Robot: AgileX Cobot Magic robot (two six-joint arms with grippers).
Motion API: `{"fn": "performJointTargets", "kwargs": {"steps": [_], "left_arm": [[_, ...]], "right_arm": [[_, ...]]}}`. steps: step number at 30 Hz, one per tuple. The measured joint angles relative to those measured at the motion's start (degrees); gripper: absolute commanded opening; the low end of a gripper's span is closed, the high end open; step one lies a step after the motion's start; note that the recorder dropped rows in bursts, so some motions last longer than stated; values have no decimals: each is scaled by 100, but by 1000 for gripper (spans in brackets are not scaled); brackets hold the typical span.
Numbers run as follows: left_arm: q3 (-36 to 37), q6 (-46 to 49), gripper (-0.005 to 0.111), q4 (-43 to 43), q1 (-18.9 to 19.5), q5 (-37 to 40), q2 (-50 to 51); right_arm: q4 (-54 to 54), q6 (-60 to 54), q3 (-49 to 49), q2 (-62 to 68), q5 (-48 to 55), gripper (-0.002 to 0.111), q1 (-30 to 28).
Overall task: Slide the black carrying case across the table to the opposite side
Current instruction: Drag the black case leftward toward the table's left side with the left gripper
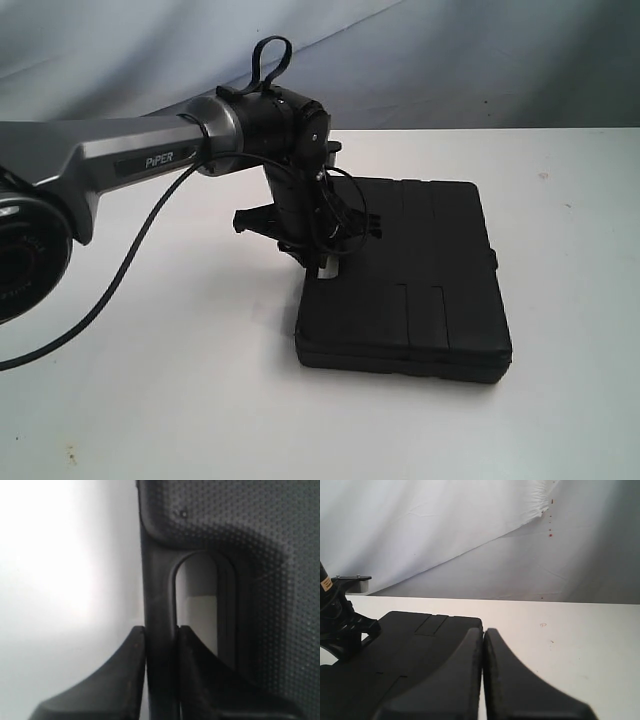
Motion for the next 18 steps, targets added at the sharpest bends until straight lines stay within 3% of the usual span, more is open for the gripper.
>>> {"fn": "performJointTargets", "kwargs": {"steps": [8,18], "left_arm": [[195,89,0,-130,86,-152,-66],[1665,212,0,-218,566,-894,-859]], "right_arm": [[0,0,0,0,0,0,0],[0,0,0,0,0,0,0]]}}
